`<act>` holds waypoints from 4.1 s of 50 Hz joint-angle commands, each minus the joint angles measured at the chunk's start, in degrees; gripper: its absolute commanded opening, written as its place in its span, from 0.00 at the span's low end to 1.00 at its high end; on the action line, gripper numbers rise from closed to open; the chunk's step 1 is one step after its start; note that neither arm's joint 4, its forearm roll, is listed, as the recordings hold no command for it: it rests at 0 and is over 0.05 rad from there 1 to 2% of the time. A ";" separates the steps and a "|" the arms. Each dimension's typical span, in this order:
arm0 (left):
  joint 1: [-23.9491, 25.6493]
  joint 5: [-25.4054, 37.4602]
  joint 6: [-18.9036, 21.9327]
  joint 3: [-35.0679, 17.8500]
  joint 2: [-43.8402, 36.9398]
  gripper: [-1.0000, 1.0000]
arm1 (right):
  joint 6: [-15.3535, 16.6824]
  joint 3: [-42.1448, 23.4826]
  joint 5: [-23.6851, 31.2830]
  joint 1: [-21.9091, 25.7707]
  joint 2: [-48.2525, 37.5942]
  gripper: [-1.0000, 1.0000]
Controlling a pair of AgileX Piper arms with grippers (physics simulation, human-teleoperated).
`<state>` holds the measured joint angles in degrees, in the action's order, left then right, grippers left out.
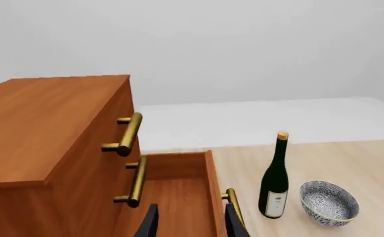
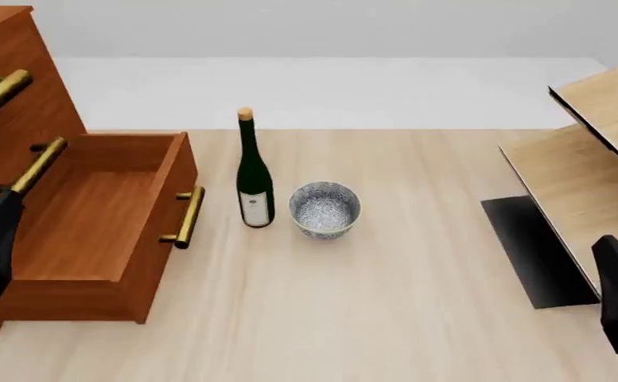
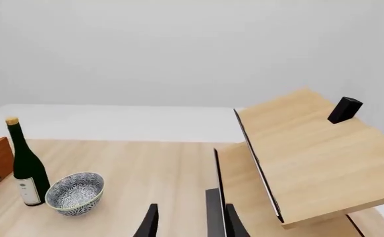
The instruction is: Put the wine bottle in the bottom drawer of the cabinet.
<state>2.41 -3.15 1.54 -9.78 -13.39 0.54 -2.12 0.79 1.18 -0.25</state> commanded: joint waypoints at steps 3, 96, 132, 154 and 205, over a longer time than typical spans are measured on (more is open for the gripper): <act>3.18 0.30 0.80 -11.43 -14.22 1.00 | 0.01 -0.89 0.56 0.38 0.12 1.00; 5.92 9.26 -10.10 -40.07 -68.53 1.00 | 1.04 -0.98 3.19 2.62 0.19 1.00; 6.62 0.11 -11.72 -37.75 -77.64 1.00 | 1.53 -2.12 4.97 2.30 0.22 1.00; 7.72 -5.19 -13.07 -35.49 -81.81 1.00 | 1.70 -2.22 5.57 1.75 0.24 1.00; 12.20 -9.05 -15.76 -32.56 -83.26 1.00 | 2.35 -4.09 7.42 1.92 0.24 1.00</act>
<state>13.33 -12.04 -13.97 -42.63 -96.88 2.93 -6.18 8.16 3.09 -0.01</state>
